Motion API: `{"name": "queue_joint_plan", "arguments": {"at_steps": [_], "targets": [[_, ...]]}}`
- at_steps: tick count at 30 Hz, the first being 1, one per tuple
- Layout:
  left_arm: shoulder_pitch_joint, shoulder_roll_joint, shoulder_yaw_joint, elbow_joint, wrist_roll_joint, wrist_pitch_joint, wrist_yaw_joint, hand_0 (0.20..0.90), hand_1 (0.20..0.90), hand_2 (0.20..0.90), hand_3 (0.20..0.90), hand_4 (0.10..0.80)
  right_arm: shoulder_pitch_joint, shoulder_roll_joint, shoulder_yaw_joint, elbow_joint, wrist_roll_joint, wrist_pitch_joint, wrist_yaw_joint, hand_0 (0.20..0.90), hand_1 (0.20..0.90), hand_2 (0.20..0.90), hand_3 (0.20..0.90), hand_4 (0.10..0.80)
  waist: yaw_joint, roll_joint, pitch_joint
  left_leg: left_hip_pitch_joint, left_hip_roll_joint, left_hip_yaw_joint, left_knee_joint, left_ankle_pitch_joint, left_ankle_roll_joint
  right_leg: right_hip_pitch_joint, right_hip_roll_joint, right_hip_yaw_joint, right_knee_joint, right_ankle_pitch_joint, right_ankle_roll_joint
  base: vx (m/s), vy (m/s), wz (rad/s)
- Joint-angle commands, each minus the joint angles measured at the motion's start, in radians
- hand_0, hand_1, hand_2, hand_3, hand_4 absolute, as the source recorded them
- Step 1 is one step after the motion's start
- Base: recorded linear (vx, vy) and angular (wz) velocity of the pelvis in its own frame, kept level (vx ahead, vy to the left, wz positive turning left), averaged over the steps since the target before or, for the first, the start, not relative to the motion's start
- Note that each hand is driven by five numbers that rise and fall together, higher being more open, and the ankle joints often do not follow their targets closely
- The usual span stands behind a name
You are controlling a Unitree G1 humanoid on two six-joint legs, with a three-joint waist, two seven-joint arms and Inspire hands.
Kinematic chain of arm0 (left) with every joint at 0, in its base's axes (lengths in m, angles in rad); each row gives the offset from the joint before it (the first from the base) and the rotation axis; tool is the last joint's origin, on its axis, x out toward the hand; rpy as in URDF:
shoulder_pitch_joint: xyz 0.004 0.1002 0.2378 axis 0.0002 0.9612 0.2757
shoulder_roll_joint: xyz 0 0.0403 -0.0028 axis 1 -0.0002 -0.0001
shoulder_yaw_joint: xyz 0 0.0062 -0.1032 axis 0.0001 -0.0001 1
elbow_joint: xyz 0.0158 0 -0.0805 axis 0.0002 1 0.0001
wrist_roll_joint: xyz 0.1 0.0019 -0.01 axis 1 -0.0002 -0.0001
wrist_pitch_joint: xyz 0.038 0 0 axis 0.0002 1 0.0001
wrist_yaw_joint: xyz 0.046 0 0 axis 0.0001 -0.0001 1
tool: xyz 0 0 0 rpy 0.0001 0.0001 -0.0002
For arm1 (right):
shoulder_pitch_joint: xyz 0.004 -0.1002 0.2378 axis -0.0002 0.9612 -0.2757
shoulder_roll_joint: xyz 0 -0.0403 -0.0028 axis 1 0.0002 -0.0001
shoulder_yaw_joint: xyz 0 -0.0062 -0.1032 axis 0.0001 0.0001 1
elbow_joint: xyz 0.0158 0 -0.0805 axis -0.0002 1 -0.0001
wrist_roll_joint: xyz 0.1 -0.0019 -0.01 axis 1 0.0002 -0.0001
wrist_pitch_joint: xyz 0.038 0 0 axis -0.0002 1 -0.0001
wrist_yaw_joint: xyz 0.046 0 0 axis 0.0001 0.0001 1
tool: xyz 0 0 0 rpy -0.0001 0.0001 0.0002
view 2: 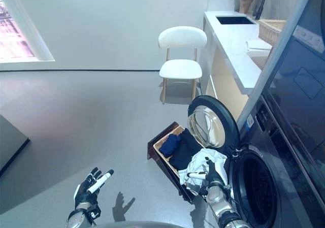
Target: Pick up the clothes and place them into the washing machine
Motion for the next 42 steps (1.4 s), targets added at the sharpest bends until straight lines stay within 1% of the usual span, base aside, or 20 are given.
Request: {"name": "queue_joint_plan", "arguments": {"at_steps": [1,5,6,7,9,11,12,15,16,18,22,23,27,29,30,32,34,39,40,42], "targets": [[-0.123,0.059,-0.001,-0.021,0.002,-0.083,0.014,0.900,0.900,0.900,0.900,0.800,-0.116,-0.033,-0.019,-0.071,0.010,-0.079,-0.036,0.900,0.900,0.900,0.900,0.800,0.022,-0.047,0.032,-0.001,0.026,-0.008,0.090,-0.077,-0.025,-0.033,0.016,-0.054,0.071,-0.024,-0.058,-0.009,-0.094,0.16],[-0.124,0.062,-0.003,-0.023,-0.009,-0.079,0.015,0.900,0.900,0.900,0.900,0.800,-0.104,-0.042,-0.012,-0.105,0.015,-0.090,-0.037,0.900,0.900,0.900,0.900,0.800,0.017,-0.055,0.052,-0.045,0.080,-0.049,0.175,-0.061,-0.038,-0.043,0.076,-0.042,0.115,-0.068,-0.101,0.009,-0.230,0.20],[-0.116,0.056,0.002,-0.023,-0.017,-0.076,0.014,0.900,0.900,0.900,0.900,0.800,-0.096,-0.046,-0.007,-0.114,0.014,-0.095,-0.035,0.900,0.900,0.900,0.900,0.800,0.024,-0.059,0.060,-0.065,0.091,-0.075,0.268,-0.037,-0.038,-0.028,0.107,-0.031,0.124,-0.089,-0.123,0.048,-0.247,0.09],[-0.115,0.056,0.002,-0.023,-0.017,-0.076,0.014,0.900,0.900,0.900,0.900,0.800,-0.096,-0.047,-0.007,-0.114,0.014,-0.095,-0.035,0.900,0.900,0.900,0.900,0.800,0.022,-0.057,0.060,-0.070,0.093,-0.078,0.276,-0.041,-0.039,-0.028,0.109,-0.033,0.125,-0.089,-0.124,0.035,-0.240,0.03],[-0.114,0.049,-0.002,-0.023,-0.029,-0.070,0.012,0.900,0.900,0.900,0.900,0.800,-0.102,-0.054,-0.001,-0.118,0.016,-0.098,-0.035,0.900,0.900,0.900,0.900,0.800,0.033,-0.058,0.089,-0.130,0.083,-0.119,0.413,0.010,-0.027,-0.018,0.123,-0.033,0.139,-0.099,-0.145,-0.031,-0.161,0.07],[-0.122,0.044,-0.012,-0.008,-0.033,-0.066,0.011,0.900,0.900,0.900,0.900,0.800,-0.109,-0.061,-0.006,-0.111,0.022,-0.098,-0.039,0.900,0.900,0.900,0.900,0.800,0.041,-0.056,0.111,-0.175,0.064,-0.152,0.458,0.067,-0.019,-0.008,0.127,-0.042,0.153,-0.110,-0.158,-0.004,-0.098,0.21],[-0.125,0.039,-0.021,-0.001,-0.038,-0.066,0.010,0.900,0.900,0.900,0.900,0.800,-0.108,-0.067,-0.017,-0.114,0.026,-0.094,-0.046,0.900,0.900,0.900,0.900,0.800,0.045,-0.052,0.118,-0.230,0.043,-0.171,0.420,0.103,-0.023,0.000,0.119,-0.049,0.158,-0.122,-0.161,0.029,-0.010,0.20],[-0.126,0.033,-0.026,0.006,-0.041,-0.064,0.013,0.900,0.900,0.900,0.900,0.800,-0.117,-0.077,-0.021,-0.108,0.028,-0.092,-0.054,0.900,0.900,0.900,0.900,0.800,0.053,-0.049,0.125,-0.297,0.021,-0.184,0.328,0.118,-0.019,-0.001,0.117,-0.049,0.171,-0.133,-0.158,0.090,0.018,-0.02],[-0.129,0.033,-0.028,0.014,-0.042,-0.064,0.015,0.900,0.900,0.900,0.900,0.800,-0.126,-0.075,-0.019,-0.098,0.031,-0.092,-0.058,0.900,0.900,0.900,0.900,0.800,0.057,-0.044,0.133,-0.311,0.018,-0.184,0.274,0.128,-0.022,-0.005,0.120,-0.043,0.181,-0.138,-0.154,0.132,0.025,-0.34],[-0.134,0.032,-0.033,0.025,-0.049,-0.071,0.023,0.900,0.900,0.900,0.900,0.800,-0.143,-0.074,-0.014,-0.080,0.038,-0.093,-0.067,0.900,0.900,0.900,0.900,0.800,0.074,-0.033,0.148,-0.364,0.018,-0.176,0.167,0.191,-0.030,0.001,0.129,-0.022,0.190,-0.152,-0.147,0.163,0.026,-0.37],[-0.144,0.025,-0.046,0.051,-0.060,-0.079,0.028,0.900,0.900,0.900,0.900,0.800,-0.163,-0.070,0.002,-0.044,0.038,-0.090,-0.069,0.900,0.900,0.900,0.900,0.800,0.091,-0.005,0.144,-0.368,0.012,-0.132,0.059,0.234,-0.046,0.053,0.141,0.014,0.164,-0.175,-0.130,0.241,0.076,-0.38],[-0.140,0.017,-0.049,0.045,-0.070,-0.083,0.032,0.900,0.900,0.900,0.900,0.800,-0.170,-0.073,0.005,-0.032,0.036,-0.085,-0.067,0.900,0.900,0.900,0.900,0.800,0.099,0.007,0.129,-0.364,0.016,-0.128,0.044,0.248,-0.057,0.087,0.133,0.030,0.139,-0.187,-0.117,0.262,0.121,-0.46],[-0.137,0.015,-0.051,0.036,-0.083,-0.089,0.040,0.900,0.900,0.900,0.900,0.800,-0.177,-0.072,0.003,-0.030,0.043,-0.082,-0.068,0.900,0.900,0.900,0.900,0.800,0.112,0.012,0.118,-0.368,0.017,-0.137,0.080,0.242,-0.062,0.119,0.110,0.049,0.112,-0.196,-0.105,0.209,0.136,-0.43],[-0.141,0.020,-0.057,0.015,-0.094,-0.096,0.052,0.900,0.900,0.900,0.900,0.800,-0.184,-0.072,0.011,-0.024,0.033,-0.071,-0.060,0.900,0.900,0.900,0.900,0.800,0.120,0.010,0.100,-0.361,-0.005,-0.134,0.094,0.191,-0.028,0.138,0.058,0.060,0.116,-0.215,-0.079,0.308,0.283,-0.45],[-0.147,0.023,-0.057,0.015,-0.094,-0.095,0.057,0.900,0.900,0.900,0.900,0.800,-0.181,-0.067,0.000,-0.019,0.042,-0.070,-0.062,0.900,0.900,0.900,0.900,0.800,0.124,-0.004,0.094,-0.372,-0.021,-0.111,0.122,0.173,-0.018,0.143,0.028,0.052,0.129,-0.202,-0.060,0.317,0.255,-0.24],[-0.171,0.055,-0.058,-0.014,-0.088,-0.108,0.068,0.900,0.900,0.900,0.900,0.800,-0.200,-0.049,-0.003,0.018,0.063,-0.065,-0.063,0.900,0.900,0.900,0.900,0.800,0.137,-0.028,0.093,-0.392,-0.046,-0.076,0.195,0.119,0.018,0.109,-0.024,0.069,0.189,-0.131,-0.030,0.234,0.164,-0.36],[-0.180,0.077,-0.059,-0.025,-0.076,-0.115,0.068,0.900,0.900,0.900,0.900,0.800,-0.222,-0.042,0.016,0.031,0.046,-0.059,-0.066,0.900,0.900,0.900,0.900,0.800,0.148,-0.041,0.085,-0.403,-0.054,-0.055,0.206,0.105,0.029,0.093,-0.049,0.071,0.184,-0.092,-0.015,0.170,0.141,-0.24],[-0.214,0.091,-0.050,-0.006,-0.069,-0.124,0.100,0.900,0.900,0.900,0.900,0.800,-0.236,-0.024,0.007,0.051,0.068,-0.052,-0.064,0.900,0.900,0.900,0.900,0.800,0.155,-0.081,0.052,-0.428,-0.104,-0.036,0.195,0.067,0.058,0.063,-0.111,0.073,0.160,0.052,0.022,0.144,0.124,-0.01],[-0.214,0.091,-0.050,-0.006,-0.069,-0.124,0.100,0.900,0.900,0.900,0.900,0.800,-0.236,-0.024,0.007,0.051,0.068,-0.052,-0.064,0.900,0.900,0.900,0.900,0.800,0.155,-0.081,0.052,-0.428,-0.104,-0.036,0.195,0.067,0.058,0.063,-0.111,0.073,0.160,0.052,0.022,0.150,0.124,0.02],[-0.215,0.092,-0.054,-0.006,-0.061,-0.121,0.104,0.900,0.900,0.900,0.900,0.800,-0.246,-0.024,-0.001,0.047,0.081,-0.049,-0.070,0.900,0.900,0.900,0.900,0.800,0.160,-0.093,0.042,-0.425,-0.130,-0.031,0.194,0.042,0.075,0.052,-0.134,0.073,0.169,0.118,0.027,0.170,0.148,-0.01]]}}
